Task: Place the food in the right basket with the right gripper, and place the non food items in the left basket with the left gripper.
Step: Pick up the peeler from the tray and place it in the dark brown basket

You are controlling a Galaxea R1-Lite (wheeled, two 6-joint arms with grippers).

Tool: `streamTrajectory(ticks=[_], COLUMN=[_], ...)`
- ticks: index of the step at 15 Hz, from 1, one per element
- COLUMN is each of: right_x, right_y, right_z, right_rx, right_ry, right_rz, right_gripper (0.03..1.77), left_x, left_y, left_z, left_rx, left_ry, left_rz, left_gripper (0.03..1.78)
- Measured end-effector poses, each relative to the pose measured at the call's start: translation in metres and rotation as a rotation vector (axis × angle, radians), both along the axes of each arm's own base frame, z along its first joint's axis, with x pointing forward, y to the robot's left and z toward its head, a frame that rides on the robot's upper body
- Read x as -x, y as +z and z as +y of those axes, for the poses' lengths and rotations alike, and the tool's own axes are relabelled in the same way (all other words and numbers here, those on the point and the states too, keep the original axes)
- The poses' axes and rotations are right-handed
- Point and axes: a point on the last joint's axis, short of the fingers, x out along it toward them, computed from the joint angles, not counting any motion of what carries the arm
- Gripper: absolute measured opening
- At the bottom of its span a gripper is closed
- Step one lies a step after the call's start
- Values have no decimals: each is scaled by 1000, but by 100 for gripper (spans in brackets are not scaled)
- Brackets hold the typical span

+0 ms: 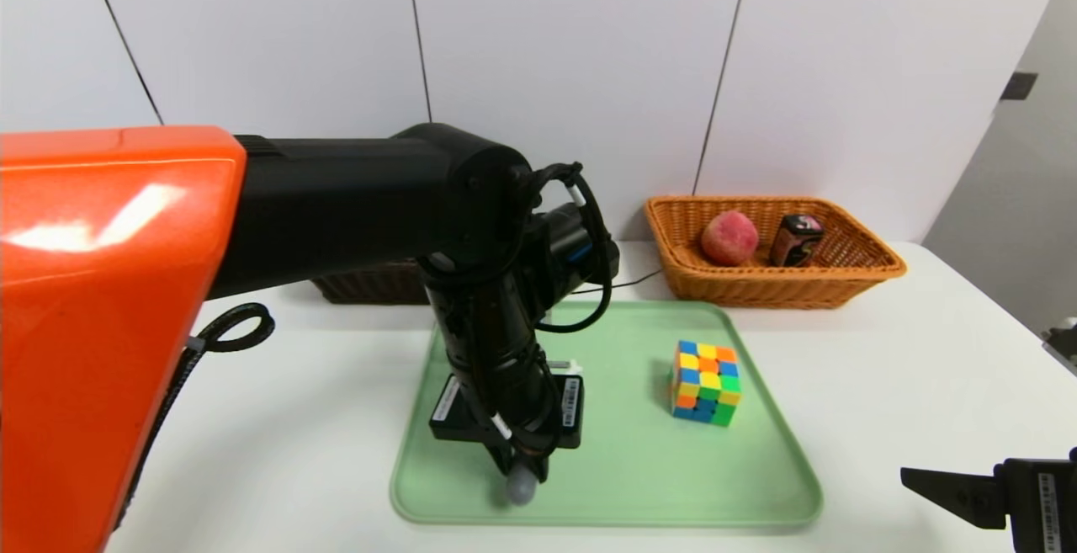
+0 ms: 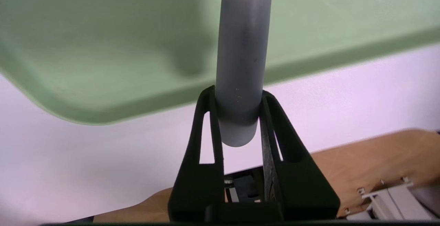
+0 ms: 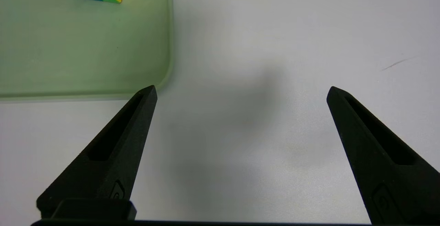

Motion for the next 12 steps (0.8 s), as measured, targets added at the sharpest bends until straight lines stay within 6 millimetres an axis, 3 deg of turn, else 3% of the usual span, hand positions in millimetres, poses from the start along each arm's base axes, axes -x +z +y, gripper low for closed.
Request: streamTrajectory(ticks=[2,5,9,12], right_x=[0,0,-2,-6], right_y=[-2,-3,-5,-5], right_z=[0,0,1,3], right_rx=[3,4,-1,-9], right_ry=[0,1,9,10], right_rz=[7,12,29,22], right_gripper=[171,171,171,171], left_x=[8,10,5,-12], left_y=[15,46,96,119], left_z=[1,3,17,44], left_rx=[82,229,353,366], left_ry=[-85,-132,-30,96], left_rz=[-17,-180,-533,-711], left_gripper=[33,33,33,33])
